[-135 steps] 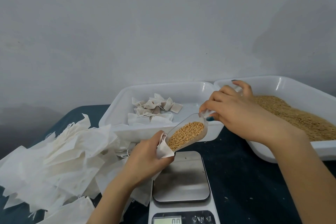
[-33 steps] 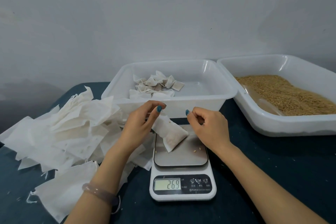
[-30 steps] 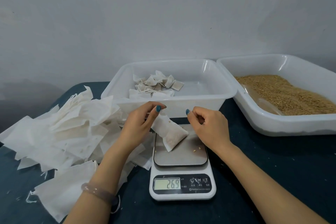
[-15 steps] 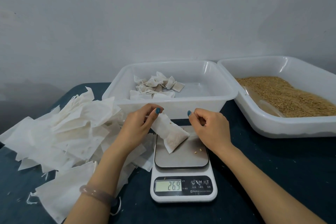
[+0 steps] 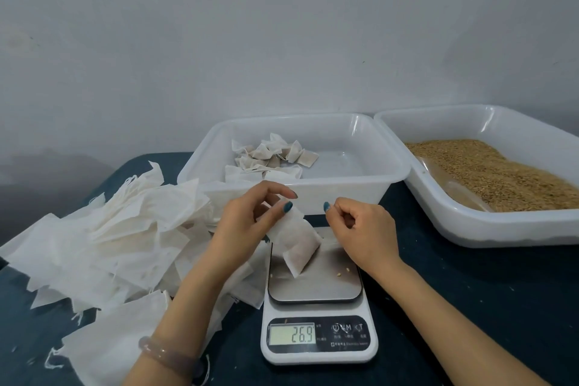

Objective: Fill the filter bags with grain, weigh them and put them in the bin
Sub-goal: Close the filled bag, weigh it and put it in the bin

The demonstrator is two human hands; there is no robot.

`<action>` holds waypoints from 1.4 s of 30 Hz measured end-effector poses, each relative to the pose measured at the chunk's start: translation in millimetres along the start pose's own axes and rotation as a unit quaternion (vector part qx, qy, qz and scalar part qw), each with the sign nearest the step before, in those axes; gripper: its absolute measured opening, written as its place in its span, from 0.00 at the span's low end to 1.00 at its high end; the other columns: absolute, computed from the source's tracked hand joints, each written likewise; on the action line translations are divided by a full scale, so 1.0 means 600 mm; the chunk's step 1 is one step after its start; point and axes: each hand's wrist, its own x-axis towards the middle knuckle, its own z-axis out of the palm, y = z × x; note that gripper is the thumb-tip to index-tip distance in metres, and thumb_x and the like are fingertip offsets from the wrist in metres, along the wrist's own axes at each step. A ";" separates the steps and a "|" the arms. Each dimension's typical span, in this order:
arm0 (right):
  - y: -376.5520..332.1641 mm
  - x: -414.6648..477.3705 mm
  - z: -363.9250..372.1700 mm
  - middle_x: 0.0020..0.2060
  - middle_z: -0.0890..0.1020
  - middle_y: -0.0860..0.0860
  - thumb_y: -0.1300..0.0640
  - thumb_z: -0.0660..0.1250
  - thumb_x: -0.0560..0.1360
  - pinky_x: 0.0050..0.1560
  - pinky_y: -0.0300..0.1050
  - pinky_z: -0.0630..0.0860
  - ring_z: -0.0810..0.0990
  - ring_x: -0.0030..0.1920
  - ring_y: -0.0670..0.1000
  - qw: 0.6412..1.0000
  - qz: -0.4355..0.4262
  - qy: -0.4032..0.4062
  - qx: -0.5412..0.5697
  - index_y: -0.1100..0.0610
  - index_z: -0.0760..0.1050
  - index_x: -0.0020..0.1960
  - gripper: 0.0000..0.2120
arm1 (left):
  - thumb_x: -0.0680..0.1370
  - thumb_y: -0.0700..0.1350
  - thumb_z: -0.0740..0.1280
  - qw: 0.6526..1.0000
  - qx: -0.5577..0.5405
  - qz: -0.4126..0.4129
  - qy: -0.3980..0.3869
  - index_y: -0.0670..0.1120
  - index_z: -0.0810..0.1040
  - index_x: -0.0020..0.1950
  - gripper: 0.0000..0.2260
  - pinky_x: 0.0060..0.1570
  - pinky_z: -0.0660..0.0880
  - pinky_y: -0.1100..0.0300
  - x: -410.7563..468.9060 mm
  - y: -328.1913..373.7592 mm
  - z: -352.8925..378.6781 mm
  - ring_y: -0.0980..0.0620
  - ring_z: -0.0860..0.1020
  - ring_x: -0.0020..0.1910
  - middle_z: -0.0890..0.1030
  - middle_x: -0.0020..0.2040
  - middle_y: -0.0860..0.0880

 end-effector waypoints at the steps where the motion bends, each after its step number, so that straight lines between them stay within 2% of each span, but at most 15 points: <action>1: 0.000 0.000 0.001 0.27 0.72 0.38 0.41 0.58 0.76 0.26 0.33 0.55 0.70 0.28 0.44 1.000 0.002 0.000 -0.001 0.45 0.58 0.27 0.21 | 0.81 0.42 0.68 1.000 -0.014 0.011 0.002 0.54 0.81 0.51 0.07 0.29 0.69 0.68 0.001 0.007 0.002 0.57 0.71 0.30 0.78 0.38 0.56; 4: 0.000 0.001 0.001 0.27 0.73 0.39 0.41 0.57 0.75 0.26 0.34 0.56 0.70 0.28 0.45 1.000 0.008 -0.002 -0.001 0.46 0.58 0.27 0.21 | 0.82 0.39 0.65 0.997 -0.005 0.065 0.038 0.59 0.80 0.48 0.14 0.30 0.71 0.64 0.015 0.036 0.002 0.52 0.74 0.32 0.80 0.43 0.52; 7: 0.002 0.000 0.001 0.27 0.72 0.41 0.41 0.57 0.76 0.27 0.35 0.55 0.69 0.28 0.46 1.000 0.011 -0.003 0.001 0.47 0.58 0.27 0.21 | 0.82 0.35 0.62 0.990 -0.013 0.092 0.107 0.58 0.80 0.48 0.17 0.36 0.75 0.63 0.051 0.066 -0.015 0.53 0.76 0.37 0.82 0.46 0.56; 13: 0.003 0.000 0.001 0.26 0.72 0.40 0.48 0.64 0.78 0.28 0.36 0.57 0.70 0.28 0.45 1.000 0.015 -0.009 -0.006 0.46 0.59 0.28 0.24 | 0.78 0.28 0.54 0.986 0.070 -0.033 0.149 0.53 0.83 0.46 0.24 0.52 0.80 0.59 0.137 0.073 -0.055 0.50 0.81 0.54 0.83 0.55 0.48; 15: 0.001 0.000 0.000 0.26 0.72 0.40 0.49 0.65 0.79 0.28 0.36 0.57 0.70 0.28 0.45 1.000 0.017 -0.009 -0.009 0.46 0.59 0.27 0.24 | 0.78 0.28 0.53 0.984 0.090 -0.094 0.120 0.47 0.83 0.50 0.22 0.46 0.79 0.68 0.153 0.059 -0.053 0.49 0.83 0.52 0.83 0.56 0.45; 17: 0.000 0.000 -0.002 0.26 0.72 0.40 0.49 0.65 0.78 0.28 0.35 0.57 0.70 0.28 0.45 1.000 0.016 -0.007 -0.010 0.46 0.59 0.27 0.24 | 0.79 0.31 0.55 0.974 0.138 -0.161 0.079 0.43 0.83 0.54 0.18 0.39 0.76 0.70 0.157 0.036 -0.050 0.48 0.83 0.48 0.82 0.52 0.44; 20: -0.003 0.000 -0.003 0.26 0.73 0.39 0.50 0.66 0.78 0.27 0.35 0.58 0.71 0.29 0.44 1.000 0.015 -0.007 -0.007 0.46 0.59 0.27 0.24 | 0.80 0.39 0.59 0.923 0.320 -0.215 -0.012 0.42 0.80 0.43 0.11 0.38 0.68 0.57 0.152 0.004 -0.058 0.42 0.77 0.44 0.76 0.38 0.43; 22: -0.003 0.000 -0.003 0.26 0.73 0.39 0.49 0.65 0.78 0.27 0.35 0.58 0.71 0.29 0.44 1.000 0.016 -0.008 -0.005 0.46 0.60 0.27 0.24 | 0.83 0.50 0.57 0.868 0.421 -0.256 -0.061 0.39 0.78 0.49 0.17 0.44 0.69 0.54 0.148 -0.001 -0.065 0.41 0.75 0.48 0.78 0.44 0.40; 24: -0.003 0.000 -0.002 0.26 0.73 0.39 0.49 0.65 0.78 0.28 0.35 0.59 0.71 0.29 0.44 1.000 0.019 -0.012 -0.002 0.46 0.60 0.27 0.23 | 0.84 0.57 0.51 0.822 0.491 -0.276 -0.087 0.45 0.75 0.51 0.20 0.45 0.68 0.55 0.144 0.001 -0.072 0.44 0.73 0.48 0.77 0.48 0.44; 28: -0.005 -0.001 0.000 0.25 0.72 0.40 0.49 0.65 0.78 0.28 0.37 0.60 0.71 0.28 0.44 1.000 0.019 -0.018 0.001 0.47 0.60 0.27 0.24 | 0.84 0.60 0.47 0.801 0.522 -0.278 -0.098 0.49 0.69 0.48 0.20 0.47 0.68 0.55 0.143 0.004 -0.078 0.45 0.73 0.49 0.75 0.47 0.47; 33: -0.005 -0.002 -0.001 0.25 0.72 0.38 0.51 0.66 0.78 0.27 0.37 0.59 0.70 0.28 0.43 1.000 0.013 -0.012 0.002 0.46 0.59 0.27 0.24 | 0.84 0.59 0.47 0.784 0.569 -0.235 -0.079 0.45 0.78 0.50 0.25 0.54 0.68 0.51 0.119 0.029 -0.079 0.42 0.72 0.60 0.77 0.55 0.42; 35: -0.004 -0.002 -0.001 0.25 0.72 0.38 0.51 0.66 0.78 0.27 0.36 0.59 0.70 0.28 0.43 1.000 0.011 -0.013 0.003 0.46 0.59 0.27 0.24 | 0.85 0.57 0.51 0.786 0.600 -0.149 -0.016 0.46 0.77 0.46 0.21 0.47 0.66 0.54 0.103 0.054 -0.075 0.43 0.73 0.58 0.76 0.51 0.45; 37: -0.003 -0.002 0.001 0.26 0.72 0.39 0.51 0.66 0.78 0.28 0.36 0.59 0.70 0.28 0.44 1.000 0.008 -0.013 0.003 0.46 0.59 0.27 0.24 | 0.83 0.57 0.56 0.817 0.569 -0.089 0.020 0.49 0.78 0.42 0.18 0.37 0.65 0.58 0.084 0.086 -0.071 0.49 0.77 0.49 0.78 0.43 0.51; 40: -0.002 -0.001 0.003 0.26 0.72 0.40 0.50 0.66 0.78 0.28 0.37 0.61 0.70 0.28 0.45 1.000 0.009 -0.014 0.003 0.46 0.59 0.27 0.24 | 0.79 0.56 0.64 0.870 0.454 -0.133 -0.139 0.54 0.81 0.40 0.12 0.32 0.70 0.64 0.051 0.115 -0.066 0.59 0.81 0.37 0.83 0.35 0.57; 42: -0.003 -0.001 0.003 0.26 0.72 0.39 0.50 0.66 0.78 0.28 0.36 0.61 0.70 0.29 0.45 1.000 0.008 -0.016 0.002 0.46 0.59 0.27 0.24 | 0.77 0.50 0.68 0.817 0.484 -0.152 -0.274 0.56 0.83 0.52 0.05 0.47 0.77 0.61 0.033 0.111 -0.065 0.56 0.81 0.48 0.84 0.48 0.56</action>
